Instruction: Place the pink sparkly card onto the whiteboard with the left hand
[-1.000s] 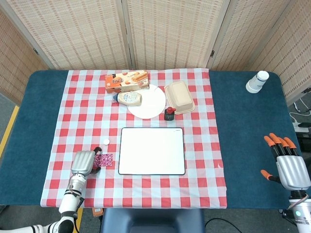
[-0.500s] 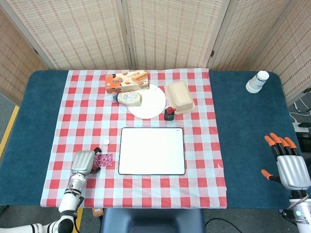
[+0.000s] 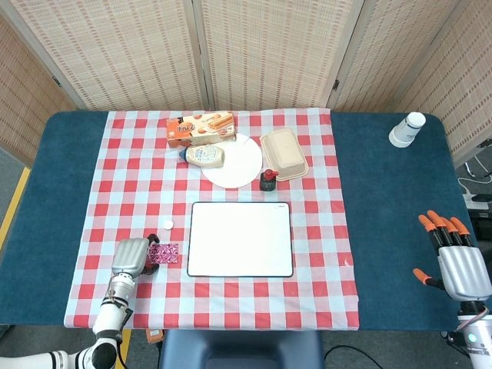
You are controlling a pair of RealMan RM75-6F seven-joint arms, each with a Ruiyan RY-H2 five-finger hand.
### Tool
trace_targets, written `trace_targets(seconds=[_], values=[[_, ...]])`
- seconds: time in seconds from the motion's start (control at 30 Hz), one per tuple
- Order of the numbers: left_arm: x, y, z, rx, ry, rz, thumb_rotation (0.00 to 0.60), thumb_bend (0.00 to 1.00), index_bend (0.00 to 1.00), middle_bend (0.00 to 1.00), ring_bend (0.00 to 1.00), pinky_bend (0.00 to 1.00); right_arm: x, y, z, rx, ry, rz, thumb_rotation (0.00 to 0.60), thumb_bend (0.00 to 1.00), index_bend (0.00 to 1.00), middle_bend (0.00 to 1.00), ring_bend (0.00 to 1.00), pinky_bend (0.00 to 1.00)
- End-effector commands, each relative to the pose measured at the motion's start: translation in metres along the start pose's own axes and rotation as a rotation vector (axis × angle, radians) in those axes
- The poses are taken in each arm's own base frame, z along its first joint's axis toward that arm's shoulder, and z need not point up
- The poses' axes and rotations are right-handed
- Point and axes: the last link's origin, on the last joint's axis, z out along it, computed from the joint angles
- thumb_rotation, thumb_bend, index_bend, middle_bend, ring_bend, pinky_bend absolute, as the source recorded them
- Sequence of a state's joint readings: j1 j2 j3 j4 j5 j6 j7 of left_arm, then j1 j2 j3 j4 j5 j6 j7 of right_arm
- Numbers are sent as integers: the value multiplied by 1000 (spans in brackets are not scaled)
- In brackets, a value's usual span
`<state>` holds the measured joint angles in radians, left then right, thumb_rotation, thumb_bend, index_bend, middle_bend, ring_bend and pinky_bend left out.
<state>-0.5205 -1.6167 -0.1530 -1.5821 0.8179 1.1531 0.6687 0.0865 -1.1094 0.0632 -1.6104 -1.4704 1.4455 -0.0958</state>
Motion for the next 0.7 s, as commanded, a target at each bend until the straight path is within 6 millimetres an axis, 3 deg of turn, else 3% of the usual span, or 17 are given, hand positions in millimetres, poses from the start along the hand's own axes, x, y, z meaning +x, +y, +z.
trace_targets(seconds=[0.03, 0.3, 0.7], values=[[0, 0, 0, 0, 2, 1, 600, 220, 337, 1000, 981, 966, 0, 0, 0, 1, 0, 0, 600, 0, 111, 25, 0, 100], [0, 0, -1, 0, 2, 2, 600, 222, 396, 1000, 982, 967, 1, 1, -1, 1, 8, 3, 600, 0, 111, 25, 0, 100], [3, 0, 0, 4, 13, -3, 600, 228, 406, 1000, 982, 967, 1, 1, -1, 1, 7, 1, 600, 0, 111, 25, 0, 100]])
